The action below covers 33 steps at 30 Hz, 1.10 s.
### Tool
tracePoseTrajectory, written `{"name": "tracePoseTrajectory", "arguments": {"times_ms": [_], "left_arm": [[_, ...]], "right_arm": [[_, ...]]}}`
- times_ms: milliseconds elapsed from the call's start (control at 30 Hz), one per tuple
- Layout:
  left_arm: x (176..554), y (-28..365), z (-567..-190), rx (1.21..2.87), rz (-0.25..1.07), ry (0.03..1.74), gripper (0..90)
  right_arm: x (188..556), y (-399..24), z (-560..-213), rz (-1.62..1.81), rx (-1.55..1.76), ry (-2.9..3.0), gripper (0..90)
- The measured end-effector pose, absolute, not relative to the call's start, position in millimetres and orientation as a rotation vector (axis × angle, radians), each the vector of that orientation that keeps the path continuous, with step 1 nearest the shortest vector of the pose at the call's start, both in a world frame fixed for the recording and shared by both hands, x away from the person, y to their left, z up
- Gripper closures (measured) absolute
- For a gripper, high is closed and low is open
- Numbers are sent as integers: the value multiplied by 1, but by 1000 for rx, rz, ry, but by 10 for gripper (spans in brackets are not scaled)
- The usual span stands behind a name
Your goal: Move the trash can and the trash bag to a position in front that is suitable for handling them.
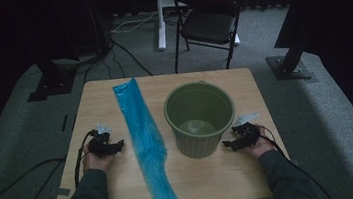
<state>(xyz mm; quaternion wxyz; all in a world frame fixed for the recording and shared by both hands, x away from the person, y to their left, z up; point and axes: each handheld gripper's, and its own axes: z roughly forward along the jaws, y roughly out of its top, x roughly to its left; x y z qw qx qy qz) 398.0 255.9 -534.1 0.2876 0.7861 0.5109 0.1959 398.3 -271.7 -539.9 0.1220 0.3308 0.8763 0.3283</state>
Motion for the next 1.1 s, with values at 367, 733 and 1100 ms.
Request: {"name": "tracePoseTrajectory", "arguments": {"times_ms": [367,733,1100], "left_arm": [[399,254,-528,2099,407,1324,539],[391,231,-499,2088,495,1173,555],[402,181,-486,2114,438,1053,555]], "right_arm": [[394,-273,-533,920,972,2566,411],[400,-276,-511,988,1013,2482,528],[416,-275,-502,1019,1055,2433,562]]}}
